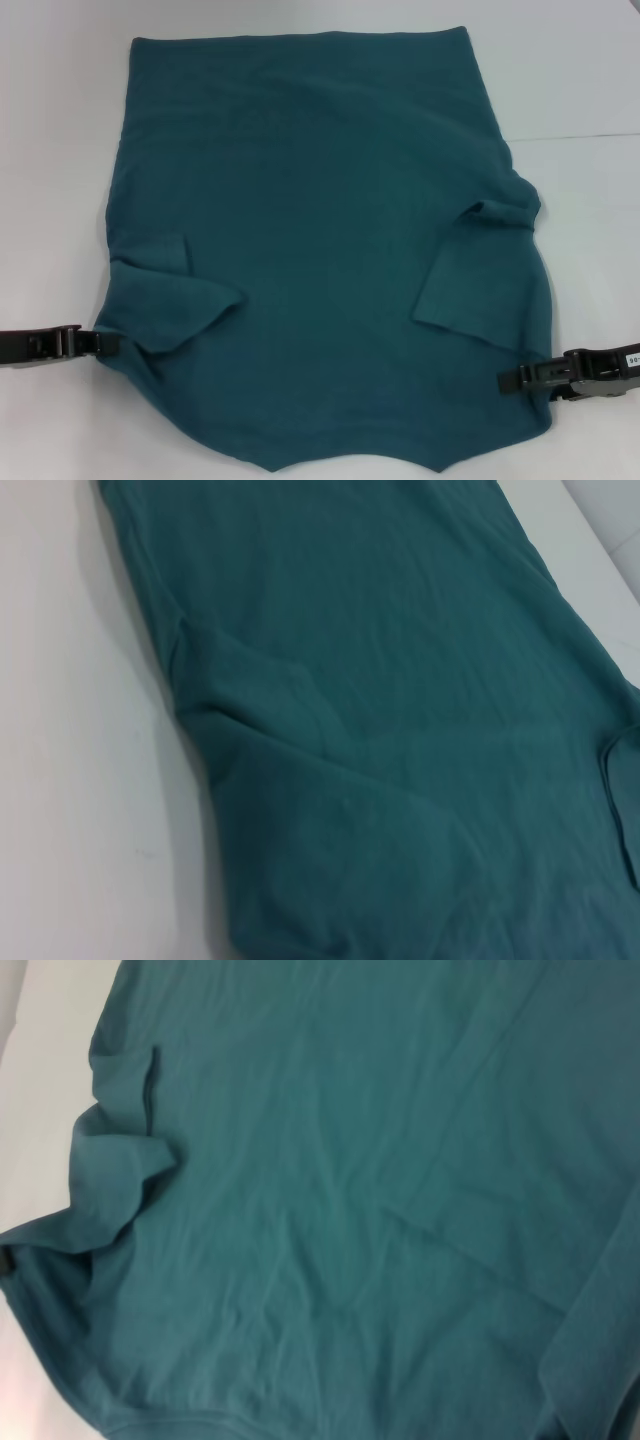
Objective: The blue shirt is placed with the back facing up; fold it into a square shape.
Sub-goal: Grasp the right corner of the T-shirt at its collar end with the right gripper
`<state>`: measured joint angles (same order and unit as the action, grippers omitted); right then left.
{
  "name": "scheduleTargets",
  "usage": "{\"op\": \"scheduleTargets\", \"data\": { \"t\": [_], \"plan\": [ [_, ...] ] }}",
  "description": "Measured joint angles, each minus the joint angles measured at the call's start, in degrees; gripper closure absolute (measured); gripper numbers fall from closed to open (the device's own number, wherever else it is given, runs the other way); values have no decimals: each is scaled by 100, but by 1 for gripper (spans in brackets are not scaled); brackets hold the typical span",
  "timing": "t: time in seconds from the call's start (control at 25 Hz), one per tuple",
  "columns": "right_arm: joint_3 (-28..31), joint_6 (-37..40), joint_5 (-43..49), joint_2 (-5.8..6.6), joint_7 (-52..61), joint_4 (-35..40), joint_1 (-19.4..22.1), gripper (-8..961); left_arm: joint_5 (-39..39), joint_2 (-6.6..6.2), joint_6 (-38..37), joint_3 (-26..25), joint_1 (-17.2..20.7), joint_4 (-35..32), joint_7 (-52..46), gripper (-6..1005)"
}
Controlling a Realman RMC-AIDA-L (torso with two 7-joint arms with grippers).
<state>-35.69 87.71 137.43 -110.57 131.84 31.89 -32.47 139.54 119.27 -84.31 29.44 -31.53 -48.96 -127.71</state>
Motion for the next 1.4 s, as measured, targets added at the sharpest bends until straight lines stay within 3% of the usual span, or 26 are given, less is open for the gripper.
{"op": "scheduleTargets", "data": {
  "t": [0.6, 0.96, 1.4],
  "plan": [
    [686, 323, -50, 44, -168, -8, 179, 63, 1, 9, 24, 0, -24, 1, 1, 985],
    [1407, 478, -102, 60, -339, -37, 567, 66, 2, 26, 78, 27, -49, 47, 34, 984],
    [1504, 457, -107, 5, -451, -157, 646, 69, 3, 26, 82, 53, -59, 89, 58, 985]
  ]
}}
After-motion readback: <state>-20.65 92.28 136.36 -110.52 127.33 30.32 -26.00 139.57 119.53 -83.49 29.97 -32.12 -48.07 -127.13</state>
